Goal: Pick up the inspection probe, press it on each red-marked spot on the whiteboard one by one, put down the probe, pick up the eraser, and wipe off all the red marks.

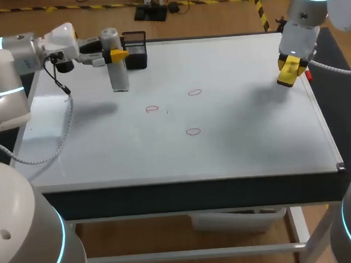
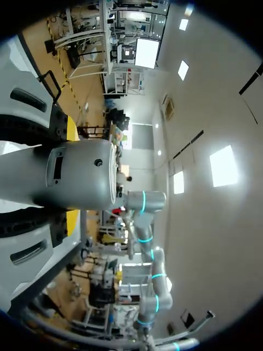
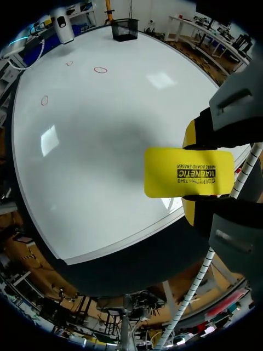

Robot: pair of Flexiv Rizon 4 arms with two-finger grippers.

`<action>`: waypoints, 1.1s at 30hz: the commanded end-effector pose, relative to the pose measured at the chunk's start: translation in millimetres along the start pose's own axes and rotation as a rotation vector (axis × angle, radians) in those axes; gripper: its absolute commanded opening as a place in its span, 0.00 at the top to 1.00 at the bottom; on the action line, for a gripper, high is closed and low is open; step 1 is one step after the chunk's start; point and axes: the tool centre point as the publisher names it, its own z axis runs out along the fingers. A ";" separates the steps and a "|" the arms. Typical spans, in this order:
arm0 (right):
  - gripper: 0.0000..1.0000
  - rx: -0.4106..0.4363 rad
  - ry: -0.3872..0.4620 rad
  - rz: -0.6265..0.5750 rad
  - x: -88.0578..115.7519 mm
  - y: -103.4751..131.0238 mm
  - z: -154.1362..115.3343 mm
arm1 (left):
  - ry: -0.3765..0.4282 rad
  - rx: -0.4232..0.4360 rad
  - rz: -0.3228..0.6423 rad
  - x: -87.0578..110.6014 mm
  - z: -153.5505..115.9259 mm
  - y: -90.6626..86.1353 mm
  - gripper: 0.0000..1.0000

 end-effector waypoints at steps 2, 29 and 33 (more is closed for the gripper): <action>1.00 0.001 0.002 -0.002 0.6 -0.2 -0.9 | 0.050 0.002 -0.023 13.5 22.9 7.5 1.00; 1.00 0.001 0.002 -0.002 0.6 -0.2 -0.9 | 0.173 0.013 -0.043 40.7 68.9 41.6 1.00; 1.00 0.001 0.002 -0.002 0.6 -0.2 -0.9 | 0.180 0.013 -0.042 38.5 72.1 44.6 1.00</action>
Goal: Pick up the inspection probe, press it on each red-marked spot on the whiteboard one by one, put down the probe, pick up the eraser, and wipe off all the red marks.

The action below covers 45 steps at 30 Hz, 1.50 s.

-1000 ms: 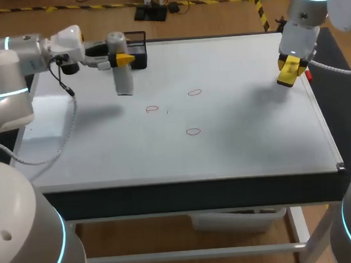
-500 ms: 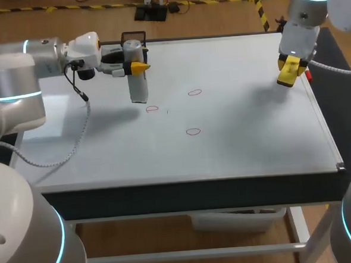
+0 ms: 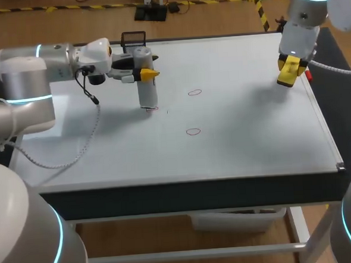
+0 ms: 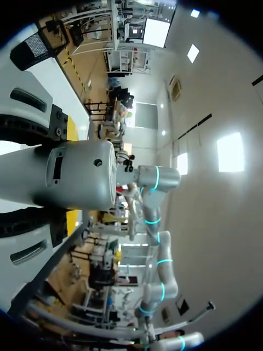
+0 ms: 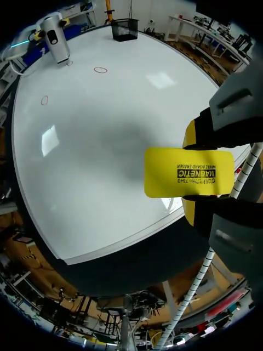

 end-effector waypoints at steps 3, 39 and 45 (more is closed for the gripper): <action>1.00 0.001 0.002 -0.002 0.6 -0.2 -1.0 | 0.023 0.009 0.002 -11.2 4.8 5.8 1.00; 1.00 0.001 0.002 -0.002 0.6 -0.2 -1.0 | 0.023 -0.001 0.000 -12.3 4.0 22.0 1.00; 1.00 0.001 0.002 -0.002 0.6 -0.2 -1.0 | 0.024 -0.005 0.000 -12.0 3.7 22.6 1.00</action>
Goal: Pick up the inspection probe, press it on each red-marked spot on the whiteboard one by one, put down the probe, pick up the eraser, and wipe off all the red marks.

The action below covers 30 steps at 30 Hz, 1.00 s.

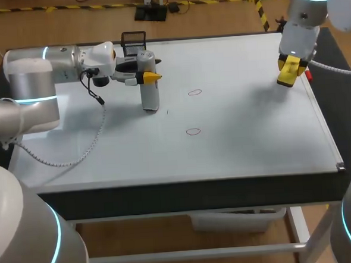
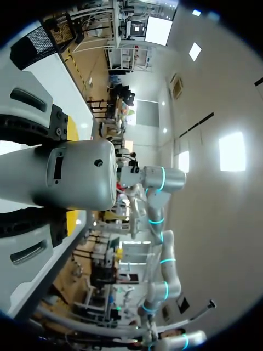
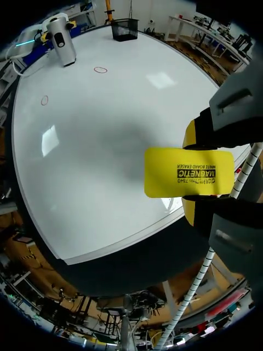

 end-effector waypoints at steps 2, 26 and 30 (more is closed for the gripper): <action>1.00 0.001 0.002 -0.002 0.6 -0.2 -1.0 | 0.003 0.000 0.003 -1.2 -0.2 1.2 1.00; 1.00 0.001 0.002 -0.002 0.6 -0.2 -1.0 | 0.005 -0.002 0.024 3.0 -0.5 -0.3 1.00; 1.00 0.001 0.002 -0.002 0.6 -0.2 -1.0 | 0.006 0.001 0.027 3.5 -0.6 -0.4 1.00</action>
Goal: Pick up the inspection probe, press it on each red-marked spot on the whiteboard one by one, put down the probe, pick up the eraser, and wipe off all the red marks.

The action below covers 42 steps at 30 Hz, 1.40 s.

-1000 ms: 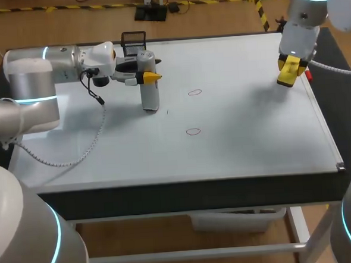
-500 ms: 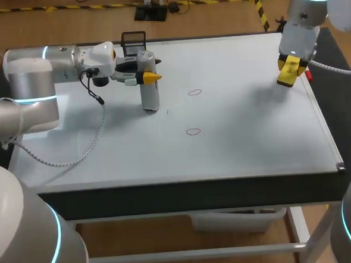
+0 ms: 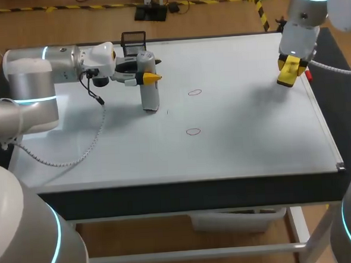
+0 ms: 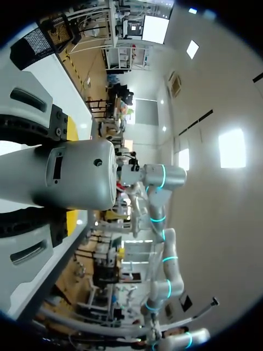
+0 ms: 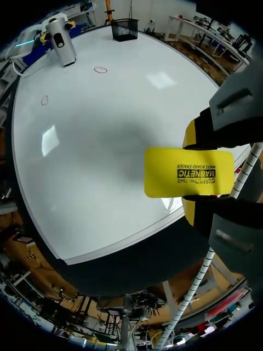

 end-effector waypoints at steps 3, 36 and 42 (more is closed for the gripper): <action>1.00 0.001 0.002 -0.002 0.6 -0.2 -1.0 | -0.001 0.004 0.006 1.3 -0.5 -0.3 1.00; 1.00 0.001 0.002 -0.002 0.6 -0.2 -1.0 | -0.218 0.016 0.112 -38.3 -109.9 -62.5 1.00; 1.00 0.001 0.002 -0.002 0.6 -0.2 -1.0 | -0.294 0.004 0.121 -48.8 -149.2 -67.3 1.00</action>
